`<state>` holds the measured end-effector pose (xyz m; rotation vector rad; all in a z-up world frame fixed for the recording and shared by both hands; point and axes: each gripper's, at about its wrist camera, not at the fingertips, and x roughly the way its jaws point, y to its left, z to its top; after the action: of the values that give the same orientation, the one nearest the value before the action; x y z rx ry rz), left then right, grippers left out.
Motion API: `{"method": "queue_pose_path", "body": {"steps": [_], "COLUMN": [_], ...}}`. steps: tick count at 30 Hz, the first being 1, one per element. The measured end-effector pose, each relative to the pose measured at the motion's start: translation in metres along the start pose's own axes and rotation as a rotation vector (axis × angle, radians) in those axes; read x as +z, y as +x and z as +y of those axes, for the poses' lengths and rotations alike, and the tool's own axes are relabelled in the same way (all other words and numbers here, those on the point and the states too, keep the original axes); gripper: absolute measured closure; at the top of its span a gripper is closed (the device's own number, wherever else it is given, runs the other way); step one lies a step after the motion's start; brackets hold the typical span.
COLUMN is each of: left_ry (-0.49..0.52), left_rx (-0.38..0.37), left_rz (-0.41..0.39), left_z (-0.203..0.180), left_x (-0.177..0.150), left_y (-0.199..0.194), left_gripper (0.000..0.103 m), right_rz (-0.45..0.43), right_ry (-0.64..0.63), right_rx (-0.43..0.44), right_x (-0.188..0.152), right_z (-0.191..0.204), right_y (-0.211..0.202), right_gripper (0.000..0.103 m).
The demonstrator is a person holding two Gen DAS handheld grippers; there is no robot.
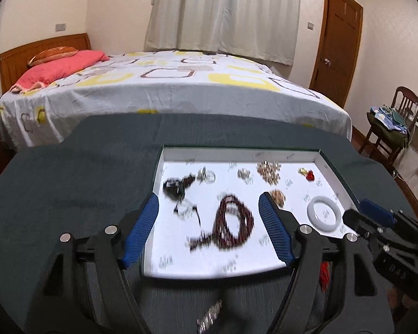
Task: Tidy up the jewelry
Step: 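Grasp the red tassel with gold charm with the right tool while the left tool grasps the silver rhinestone brooch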
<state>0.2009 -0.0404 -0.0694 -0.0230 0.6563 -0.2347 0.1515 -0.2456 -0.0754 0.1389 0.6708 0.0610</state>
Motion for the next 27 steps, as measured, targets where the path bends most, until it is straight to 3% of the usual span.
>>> {"method": "queue_pose_path", "body": {"steps": [9,19,23,25,27], "left_ry": [-0.025,-0.024,-0.021,-0.016,-0.012], "left_rx": [0.040,0.061,0.055,0.053,0.053], "left_rz": [0.036,0.097,0.111,0.117,0.128], "left_z": [0.005,0.008,0.007,0.006,0.005], "left_x": [-0.040,-0.073,-0.076,-0.077,-0.079], "left_y": [-0.019,-0.022,-0.019,-0.017,-0.015], "left_gripper": [0.030,0.030,0.030,0.030,0.030], "right_rz": [0.085,0.173,0.206,0.218,0.223], "right_ry": [-0.014,-0.028,-0.024,-0.014,-0.010], "right_rx": [0.020,0.015,0.022,0.031,0.041], "right_x": [-0.037,-0.051,-0.052,-0.054,-0.054], "right_z": [0.006,0.010,0.009,0.007,0.005], "right_y": [0.003,0.022,0.028,0.030,0.030], "right_gripper": [0.058,0.060,0.071,0.084,0.090]}}
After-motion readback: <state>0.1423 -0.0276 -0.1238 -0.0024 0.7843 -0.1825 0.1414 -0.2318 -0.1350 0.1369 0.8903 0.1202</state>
